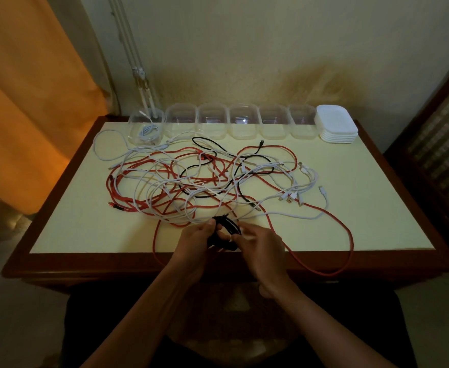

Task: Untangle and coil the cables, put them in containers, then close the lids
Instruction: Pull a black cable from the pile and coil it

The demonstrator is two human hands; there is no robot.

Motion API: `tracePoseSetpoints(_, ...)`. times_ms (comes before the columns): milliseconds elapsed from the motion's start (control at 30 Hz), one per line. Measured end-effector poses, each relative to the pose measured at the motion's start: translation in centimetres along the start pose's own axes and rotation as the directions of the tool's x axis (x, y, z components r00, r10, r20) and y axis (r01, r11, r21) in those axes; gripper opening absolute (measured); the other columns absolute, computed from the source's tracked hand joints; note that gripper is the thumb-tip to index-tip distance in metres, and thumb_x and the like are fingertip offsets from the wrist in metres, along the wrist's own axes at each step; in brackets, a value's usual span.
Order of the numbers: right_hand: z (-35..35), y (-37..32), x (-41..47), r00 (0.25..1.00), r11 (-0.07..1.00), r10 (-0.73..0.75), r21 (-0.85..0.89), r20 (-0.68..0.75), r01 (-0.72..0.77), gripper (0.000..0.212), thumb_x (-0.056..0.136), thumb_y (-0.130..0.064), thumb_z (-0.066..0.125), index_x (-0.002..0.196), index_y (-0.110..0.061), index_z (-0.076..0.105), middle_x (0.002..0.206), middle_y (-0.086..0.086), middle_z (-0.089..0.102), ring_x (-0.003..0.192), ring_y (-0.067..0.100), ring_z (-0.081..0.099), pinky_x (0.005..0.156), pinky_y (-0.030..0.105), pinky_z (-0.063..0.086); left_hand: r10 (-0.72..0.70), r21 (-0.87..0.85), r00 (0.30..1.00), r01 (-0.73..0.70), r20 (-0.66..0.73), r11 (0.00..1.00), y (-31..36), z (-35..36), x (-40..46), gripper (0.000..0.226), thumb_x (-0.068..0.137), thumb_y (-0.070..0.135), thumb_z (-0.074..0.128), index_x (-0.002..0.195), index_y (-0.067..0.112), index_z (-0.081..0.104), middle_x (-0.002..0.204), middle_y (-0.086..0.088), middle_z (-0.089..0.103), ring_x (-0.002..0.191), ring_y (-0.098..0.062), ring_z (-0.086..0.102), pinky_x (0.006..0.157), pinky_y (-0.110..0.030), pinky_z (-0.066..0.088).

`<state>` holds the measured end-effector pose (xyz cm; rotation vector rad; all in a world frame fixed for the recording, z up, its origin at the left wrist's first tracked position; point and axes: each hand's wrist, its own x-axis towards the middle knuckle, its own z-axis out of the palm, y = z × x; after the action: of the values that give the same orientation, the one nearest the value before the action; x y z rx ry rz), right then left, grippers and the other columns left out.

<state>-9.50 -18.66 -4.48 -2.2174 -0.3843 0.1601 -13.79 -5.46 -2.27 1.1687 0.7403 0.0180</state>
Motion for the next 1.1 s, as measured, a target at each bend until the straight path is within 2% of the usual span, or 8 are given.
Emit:
tracePoseSetpoints(133, -0.9, 0.8, 1.7, 0.911, 0.901, -0.408, -0.137, 0.053, 0.412, 0.041, 0.09, -0.012, 0.07, 0.131, -0.013, 0.063, 0.129, 0.008, 0.064, 0.12, 0.021, 0.059, 0.098, 0.024, 0.045, -0.037, 0.036, 0.999, 0.035, 0.04, 0.999, 0.0, -0.8, 0.4, 0.03, 0.104, 0.022, 0.041, 0.1, 0.0, 0.061, 0.072, -0.008, 0.062, 0.08, -0.025, 0.063, 0.073, -0.034, 0.05)
tracePoseSetpoints(267, -2.0, 0.0, 3.2, 0.851, 0.875, -0.467, -0.013, 0.241, 0.484, 0.036, 0.091, -0.012, 0.069, 0.126, -0.014, 0.066, 0.119, 0.003, 0.07, 0.104, -0.001, 0.058, 0.086, 0.003, 0.04, -0.029, 0.165, 0.991, 0.007, 0.131, 0.986, 0.0, -0.8, 0.7, 0.032, 0.105, 0.023, 0.039, 0.096, 0.002, 0.061, 0.066, -0.004, 0.056, 0.073, -0.023, 0.061, 0.069, -0.033, 0.048)
tracePoseSetpoints(367, -2.4, -0.5, 4.2, 0.851, 0.892, -0.436, 0.018, 0.292, 0.451, 0.018, 0.089, -0.012, 0.07, 0.107, -0.013, 0.073, 0.097, 0.0, 0.074, 0.085, 0.0, 0.063, 0.074, 0.01, 0.046, -0.027, 0.172, 0.981, -0.006, 0.19, 0.985, -0.1, -0.8, 0.7, 0.031, 0.105, 0.023, 0.04, 0.095, 0.003, 0.061, 0.062, -0.002, 0.049, 0.065, -0.019, 0.058, 0.066, -0.031, 0.046)
tracePoseSetpoints(533, -3.5, -0.8, 5.7, 0.913, 0.948, -0.315, 0.139, 0.259, 0.287, 0.007, 0.087, -0.004, 0.07, 0.086, -0.011, 0.069, 0.079, 0.004, 0.071, 0.072, 0.017, 0.069, 0.071, 0.043, 0.058, -0.04, 0.052, 0.968, 0.028, 0.249, 0.998, -0.3, -1.6, 0.9, 0.029, 0.102, 0.027, 0.045, 0.087, 0.007, 0.06, 0.059, 0.001, 0.035, 0.055, -0.012, 0.039, 0.061, -0.027, 0.036)
tracePoseSetpoints(667, -4.0, -1.1, 5.8, 0.96, 0.94, -0.124, 0.34, 0.253, 0.032, 0.01, 0.091, 0.0, 0.064, 0.083, -0.006, 0.066, 0.082, 0.013, 0.074, 0.075, 0.02, 0.074, 0.069, 0.04, 0.062, -0.046, 0.011, 0.964, 0.045, 0.262, 0.999, 0.4, -1.0, 1.1, 0.031, 0.102, 0.029, 0.045, 0.084, 0.009, 0.06, 0.057, 0.003, 0.029, 0.05, -0.01, 0.029, 0.058, -0.027, 0.028)
tracePoseSetpoints(800, -3.3, -1.2, 5.1, 0.976, 0.843, 0.024, 0.52, 0.215, -0.135, 0.012, 0.093, 0.0, 0.06, 0.087, 0.009, 0.064, 0.083, 0.015, 0.074, 0.077, 0.023, 0.074, 0.063, 0.03, 0.059, -0.069, -0.041, 0.986, 0.076, 0.15, 0.996, 1.1, 0.3, 1.4, 0.032, 0.1, 0.026, 0.046, 0.073, 0.011, 0.055, 0.051, 0.005, 0.028, 0.045, -0.009, 0.024, 0.056, -0.026, 0.025)
tracePoseSetpoints(967, -2.0, -0.3, 4.0, 0.958, 0.839, 0.026, 0.515, 0.284, -0.176, 0.019, 0.096, -0.013, 0.058, 0.08, -0.006, 0.067, 0.094, 0.011, 0.073, 0.094, 0.026, 0.07, 0.088, 0.05, 0.056, -0.144, -0.182, 0.981, 0.167, 0.13, 0.969, 1.3, 0.6, 1.3, 0.028, 0.099, 0.025, 0.047, 0.078, 0.01, 0.056, 0.046, 0.006, 0.034, 0.039, -0.007, 0.031, 0.061, -0.028, 0.043)
tracePoseSetpoints(1100, -1.7, -0.5, 4.5, 0.922, 0.777, 0.052, 0.565, 0.383, -0.278, 0.019, 0.096, -0.012, 0.057, 0.079, -0.012, 0.066, 0.1, 0.014, 0.073, 0.098, 0.03, 0.071, 0.088, 0.057, 0.056, -0.121, -0.068, 0.99, 0.126, 0.076, 0.99, 1.6, 0.6, 1.9, 0.029, 0.1, 0.028, 0.048, 0.077, 0.011, 0.054, 0.056, 0.001, 0.047, 0.046, -0.009, 0.041, 0.066, -0.03, 0.042)
